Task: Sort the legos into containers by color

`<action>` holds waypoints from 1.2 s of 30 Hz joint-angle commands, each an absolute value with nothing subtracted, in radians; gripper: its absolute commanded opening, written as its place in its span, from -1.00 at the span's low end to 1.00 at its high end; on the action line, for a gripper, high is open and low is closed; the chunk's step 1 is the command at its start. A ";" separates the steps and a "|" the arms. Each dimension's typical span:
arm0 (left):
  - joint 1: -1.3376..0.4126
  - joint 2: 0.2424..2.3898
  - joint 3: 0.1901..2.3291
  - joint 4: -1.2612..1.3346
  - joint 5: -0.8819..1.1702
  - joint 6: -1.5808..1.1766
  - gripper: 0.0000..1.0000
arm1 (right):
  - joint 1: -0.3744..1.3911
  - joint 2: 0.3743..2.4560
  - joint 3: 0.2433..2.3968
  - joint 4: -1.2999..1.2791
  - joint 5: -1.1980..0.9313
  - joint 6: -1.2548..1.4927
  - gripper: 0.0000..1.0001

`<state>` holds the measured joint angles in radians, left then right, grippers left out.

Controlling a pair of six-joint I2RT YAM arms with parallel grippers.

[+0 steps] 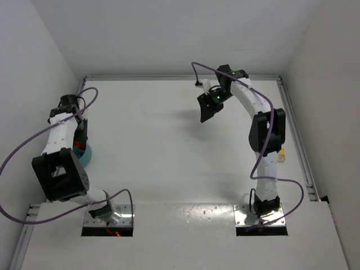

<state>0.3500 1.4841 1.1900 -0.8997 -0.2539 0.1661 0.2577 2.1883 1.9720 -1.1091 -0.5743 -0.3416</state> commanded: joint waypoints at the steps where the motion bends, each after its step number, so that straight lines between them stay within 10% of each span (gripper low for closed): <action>1: 0.368 1.488 1.236 -0.879 -0.227 0.173 -0.32 | 0.261 2.184 1.970 -1.104 -0.568 -0.360 0.24; 23: 0.316 1.336 1.331 -0.847 0.076 0.228 -0.04 | 0.223 2.105 1.928 -1.104 -0.434 -0.416 0.19; 36: -0.185 1.428 1.430 -0.736 0.121 0.259 0.17 | -0.116 1.846 1.559 -1.178 -0.158 -0.606 0.19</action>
